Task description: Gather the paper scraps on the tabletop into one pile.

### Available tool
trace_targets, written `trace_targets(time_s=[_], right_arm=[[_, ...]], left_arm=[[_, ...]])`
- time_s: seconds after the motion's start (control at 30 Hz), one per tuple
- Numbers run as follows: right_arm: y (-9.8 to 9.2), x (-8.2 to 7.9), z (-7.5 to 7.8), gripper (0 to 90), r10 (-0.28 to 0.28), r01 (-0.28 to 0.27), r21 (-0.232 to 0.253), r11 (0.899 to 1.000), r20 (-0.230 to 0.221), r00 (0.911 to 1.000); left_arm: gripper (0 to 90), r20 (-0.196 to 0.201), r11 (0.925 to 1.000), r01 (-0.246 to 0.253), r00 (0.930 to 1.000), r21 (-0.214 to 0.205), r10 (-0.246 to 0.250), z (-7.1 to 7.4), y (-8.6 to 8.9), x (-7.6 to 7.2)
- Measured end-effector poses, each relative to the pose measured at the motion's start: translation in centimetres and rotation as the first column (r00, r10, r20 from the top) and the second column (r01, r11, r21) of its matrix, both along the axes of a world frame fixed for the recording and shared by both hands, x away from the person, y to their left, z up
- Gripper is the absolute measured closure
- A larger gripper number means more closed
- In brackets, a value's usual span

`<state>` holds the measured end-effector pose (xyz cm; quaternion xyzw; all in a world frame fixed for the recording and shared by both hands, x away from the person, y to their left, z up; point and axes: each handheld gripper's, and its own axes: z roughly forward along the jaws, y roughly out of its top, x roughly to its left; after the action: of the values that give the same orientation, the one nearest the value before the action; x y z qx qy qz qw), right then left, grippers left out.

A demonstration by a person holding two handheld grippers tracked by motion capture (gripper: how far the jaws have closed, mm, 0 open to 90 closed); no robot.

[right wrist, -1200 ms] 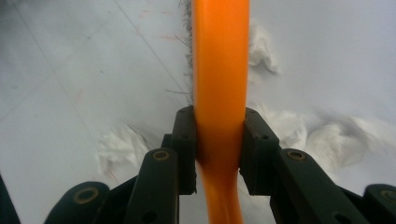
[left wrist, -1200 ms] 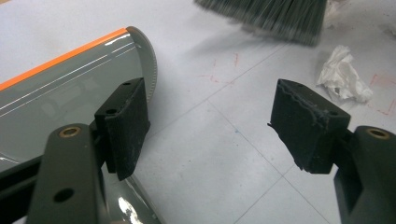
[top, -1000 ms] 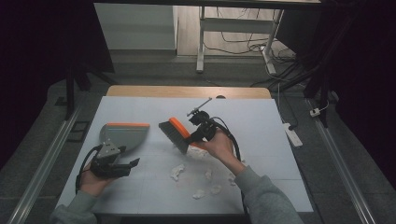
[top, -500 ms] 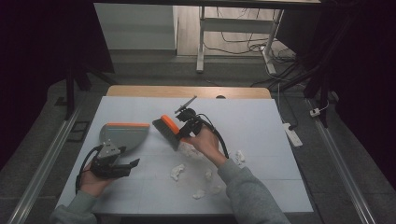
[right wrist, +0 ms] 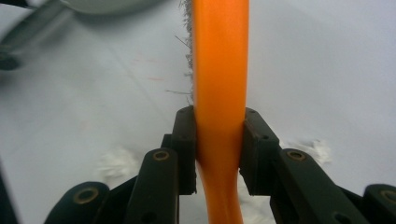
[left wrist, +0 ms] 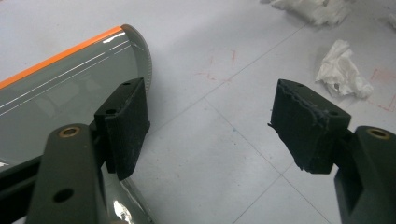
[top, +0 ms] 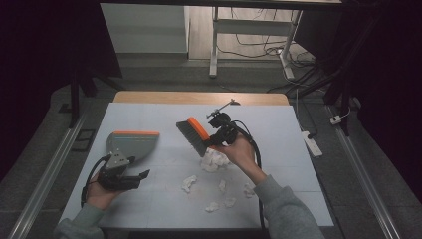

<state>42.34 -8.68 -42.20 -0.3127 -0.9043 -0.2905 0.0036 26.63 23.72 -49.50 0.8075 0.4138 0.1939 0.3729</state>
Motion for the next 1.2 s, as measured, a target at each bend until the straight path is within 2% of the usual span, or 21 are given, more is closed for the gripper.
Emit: trace_targets(time_s=[0.1,0.2,0.3,0.43,0.6,0.7,0.9,0.97,1.0,1.03,1.1,1.17,1.2], right_arm=[[0.0,-1.2,0.6,70.1,0.035,-0.035,0.011,0.999,0.013,0.9993],[0.1,-2.1,0.5,70.1,0.064,-0.064,0.029,0.998,-0.009,0.9979],[0.7,-3.6,-0.2,70.0,0.115,-0.115,0.015,0.993,-0.024,0.993],[1.5,-5.3,-1.0,70.1,0.193,-0.193,0.0,0.981,-0.041,0.9803],[2.4,-6.7,-1.2,70.0,0.25,-0.252,-0.024,0.967,-0.047,0.967],[3.2,-7.8,-1.5,70.0,0.289,-0.291,-0.066,0.954,-0.046,0.9563],[4.8,-9.2,-3.2,70.0,0.368,-0.382,-0.155,0.911,-0.112,0.9229],[5.0,-9.2,-3.5,70.1,0.361,-0.375,-0.196,0.906,-0.105,0.9266],[4.9,-8.9,-3.6,70.0,0.35,-0.36,-0.225,0.905,-0.083,0.9331],[4.7,-8.6,-3.7,70.0,0.331,-0.34,-0.238,0.91,-0.08,0.9404],[4.0,-7.6,-3.7,70.0,0.294,-0.306,-0.233,0.923,-0.085,0.952],[3.0,-6.5,-3.5,70.0,0.246,-0.25,-0.27,0.93,-0.048,0.968],[2.5,-6.1,-3.4,70.0,0.232,-0.234,-0.274,0.933,-0.04,0.9719]], left_arm=[[28.3,0.001,1.0,-0.001,1.0,0.001,0.001,0.0,0.0,0.0],[28.3,0.002,1.0,-0.002,1.0,0.0,0.002,0.0,0.0,0.0],[28.3,0.003,1.0,-0.006,1.0,-0.002,0.006,0.0,0.1,0.0],[28.3,0.0,1.0,-0.008,1.0,-0.004,0.008,0.0,0.2,0.0],[28.3,0.002,0.9999,-0.01,0.9999,-0.004,0.01,0.0,0.2,0.0],[28.3,0.0,0.9999,-0.012,0.9999,-0.004,0.012,0.0,0.3,0.1],[28.3,0.0,0.9999,-0.011,0.9999,-0.003,0.011,0.0,0.3,0.0],[28.3,-0.001,0.9999,-0.011,0.9999,-0.003,0.011,0.0,0.3,0.0],[28.3,-0.002,1.0,-0.01,1.0,-0.002,0.01,0.0,0.3,0.0],[28.3,-0.002,1.0,-0.009,1.0,-0.003,0.009,0.0,0.3,0.0],[28.3,-0.002,1.0,-0.008,1.0,-0.003,0.008,0.0,0.3,0.0],[28.2,-0.002,1.0,-0.008,1.0,-0.003,0.008,0.0,0.3,0.0],[28.3,-0.003,1.0,-0.008,1.0,-0.002,0.008,0.0,0.3,0.0]])
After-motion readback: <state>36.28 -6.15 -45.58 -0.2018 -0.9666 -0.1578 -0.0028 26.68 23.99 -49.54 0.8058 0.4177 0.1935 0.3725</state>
